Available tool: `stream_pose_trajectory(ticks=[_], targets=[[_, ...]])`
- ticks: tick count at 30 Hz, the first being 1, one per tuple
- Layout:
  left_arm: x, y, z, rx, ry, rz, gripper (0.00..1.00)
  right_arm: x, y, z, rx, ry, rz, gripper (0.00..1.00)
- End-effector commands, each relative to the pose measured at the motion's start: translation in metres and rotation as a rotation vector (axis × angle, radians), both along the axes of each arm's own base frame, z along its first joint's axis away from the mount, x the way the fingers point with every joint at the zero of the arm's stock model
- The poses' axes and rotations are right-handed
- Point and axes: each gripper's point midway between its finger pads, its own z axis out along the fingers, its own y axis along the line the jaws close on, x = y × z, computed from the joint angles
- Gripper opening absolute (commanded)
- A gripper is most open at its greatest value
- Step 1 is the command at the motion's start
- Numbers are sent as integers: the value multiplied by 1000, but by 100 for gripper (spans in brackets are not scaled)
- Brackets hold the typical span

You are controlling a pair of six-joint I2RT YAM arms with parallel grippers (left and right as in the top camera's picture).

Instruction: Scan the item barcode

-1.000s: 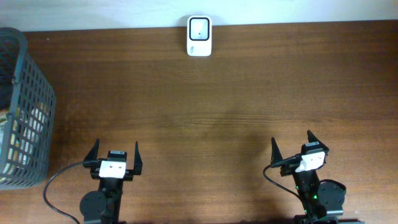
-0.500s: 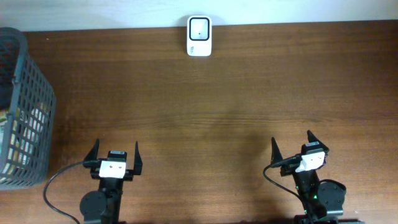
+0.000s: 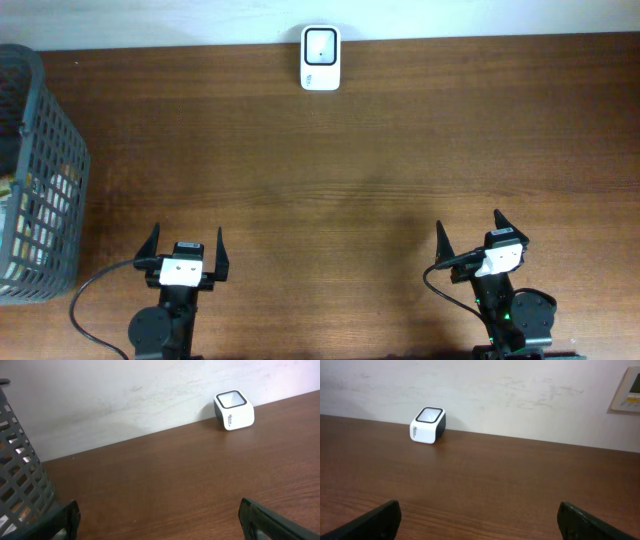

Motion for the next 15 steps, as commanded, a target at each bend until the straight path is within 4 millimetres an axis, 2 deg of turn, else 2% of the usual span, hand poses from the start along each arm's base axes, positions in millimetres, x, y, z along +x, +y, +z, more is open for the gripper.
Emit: stream_pose_trajectory(ticks=[1, 8, 12, 15], targets=[[0, 3, -2, 19, 1, 14, 99, 0, -1, -3, -6, 2, -2, 99], [0, 4, 4, 22, -22, 21, 99, 0, -1, -3, -6, 2, -2, 99], [0, 4, -2, 20, 3, 21, 99, 0, -1, -3, -6, 3, -2, 99], [0, -2, 1, 18, -11, -16, 99, 0, -1, -3, -6, 2, -2, 99]])
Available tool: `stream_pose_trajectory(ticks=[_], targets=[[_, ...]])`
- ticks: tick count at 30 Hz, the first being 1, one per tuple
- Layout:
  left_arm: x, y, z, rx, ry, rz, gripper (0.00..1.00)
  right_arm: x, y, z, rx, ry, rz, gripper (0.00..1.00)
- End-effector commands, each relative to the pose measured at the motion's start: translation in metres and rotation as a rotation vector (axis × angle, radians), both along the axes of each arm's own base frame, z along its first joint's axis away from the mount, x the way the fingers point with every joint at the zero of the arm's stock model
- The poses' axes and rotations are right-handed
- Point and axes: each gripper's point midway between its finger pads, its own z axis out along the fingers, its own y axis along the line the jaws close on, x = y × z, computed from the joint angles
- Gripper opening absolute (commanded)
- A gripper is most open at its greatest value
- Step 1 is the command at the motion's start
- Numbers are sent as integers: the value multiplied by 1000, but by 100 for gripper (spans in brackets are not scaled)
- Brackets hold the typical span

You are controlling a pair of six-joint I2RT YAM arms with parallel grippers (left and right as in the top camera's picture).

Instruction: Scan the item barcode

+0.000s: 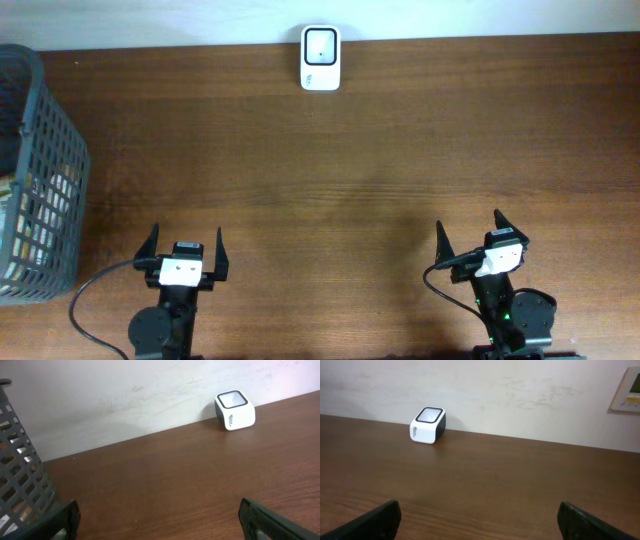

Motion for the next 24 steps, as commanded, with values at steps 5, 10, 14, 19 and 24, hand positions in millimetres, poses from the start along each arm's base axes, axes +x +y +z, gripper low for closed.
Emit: stream_pose_trajectory(ticks=[5, 10, 14, 19, 24], targets=[[0, -3, 2, 18, -16, -20, 99, 0, -1, -3, -6, 2, -2, 99], [0, -3, 16, 11, -71, -22, 99, 0, -1, -3, -6, 2, -2, 99], [-1, -12, 24, 12, -103, -72, 99, 0, -1, -3, -6, 2, -2, 99], [-3, -18, 39, -7, -143, -106, 99, 0, -1, -3, -6, 3, -2, 99], [-5, -20, 55, -25, -165, -119, 99, 0, -1, -3, -6, 2, -2, 99]])
